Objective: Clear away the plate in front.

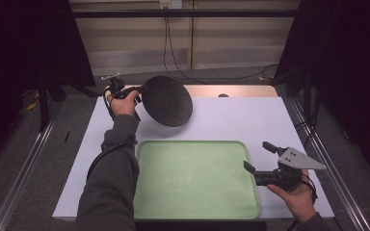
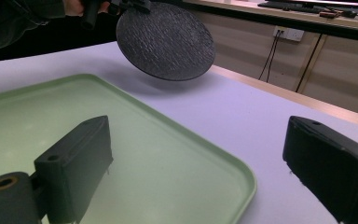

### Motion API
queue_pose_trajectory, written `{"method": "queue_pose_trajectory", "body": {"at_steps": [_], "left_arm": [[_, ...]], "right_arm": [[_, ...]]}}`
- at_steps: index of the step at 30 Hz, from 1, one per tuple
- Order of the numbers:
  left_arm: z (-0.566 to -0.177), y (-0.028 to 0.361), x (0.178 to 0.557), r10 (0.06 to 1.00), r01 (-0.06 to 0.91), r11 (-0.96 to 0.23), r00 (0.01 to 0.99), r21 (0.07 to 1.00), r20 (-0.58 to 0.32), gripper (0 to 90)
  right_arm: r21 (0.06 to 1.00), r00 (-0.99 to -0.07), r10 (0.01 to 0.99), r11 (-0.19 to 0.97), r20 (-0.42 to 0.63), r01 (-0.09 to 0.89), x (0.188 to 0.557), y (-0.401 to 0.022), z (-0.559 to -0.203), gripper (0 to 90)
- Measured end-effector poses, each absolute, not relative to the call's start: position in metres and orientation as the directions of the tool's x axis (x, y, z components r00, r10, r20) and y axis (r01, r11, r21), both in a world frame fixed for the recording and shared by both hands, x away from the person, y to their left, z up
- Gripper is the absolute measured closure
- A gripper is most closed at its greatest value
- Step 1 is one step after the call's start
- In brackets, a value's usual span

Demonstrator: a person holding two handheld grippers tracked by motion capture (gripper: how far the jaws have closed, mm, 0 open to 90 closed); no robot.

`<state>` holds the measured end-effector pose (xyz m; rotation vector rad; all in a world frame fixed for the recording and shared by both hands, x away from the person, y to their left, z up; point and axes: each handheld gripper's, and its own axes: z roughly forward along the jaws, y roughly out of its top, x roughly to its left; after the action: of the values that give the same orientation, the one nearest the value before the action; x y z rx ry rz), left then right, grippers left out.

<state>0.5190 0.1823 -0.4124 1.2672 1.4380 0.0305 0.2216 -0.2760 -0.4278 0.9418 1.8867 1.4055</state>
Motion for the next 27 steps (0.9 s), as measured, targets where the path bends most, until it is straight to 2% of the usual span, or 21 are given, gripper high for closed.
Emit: {"method": "queue_pose_trajectory", "body": {"at_steps": [8, 15, 27], "left_arm": [[-0.407, 0.178, 0.515, 0.652, 0.688, 0.399, 0.253, 0.607, -0.715, 85.3], [-0.401, 0.175, 0.509, 0.613, 0.726, 0.344, 0.307, 0.596, -0.728, 85.2], [-0.386, 0.165, 0.496, 0.600, 0.723, 0.281, 0.382, 0.632, -0.703, 85.5]], "right_arm": [[0.963, -0.577, 0.815, 0.199, -0.061, 0.180, 0.221, -0.276, -0.427, 7.5], [0.962, -0.576, 0.815, 0.203, -0.063, 0.182, 0.221, -0.276, -0.427, 7.4], [0.964, -0.578, 0.814, 0.197, -0.058, 0.180, 0.220, -0.276, -0.427, 7.4]]}}
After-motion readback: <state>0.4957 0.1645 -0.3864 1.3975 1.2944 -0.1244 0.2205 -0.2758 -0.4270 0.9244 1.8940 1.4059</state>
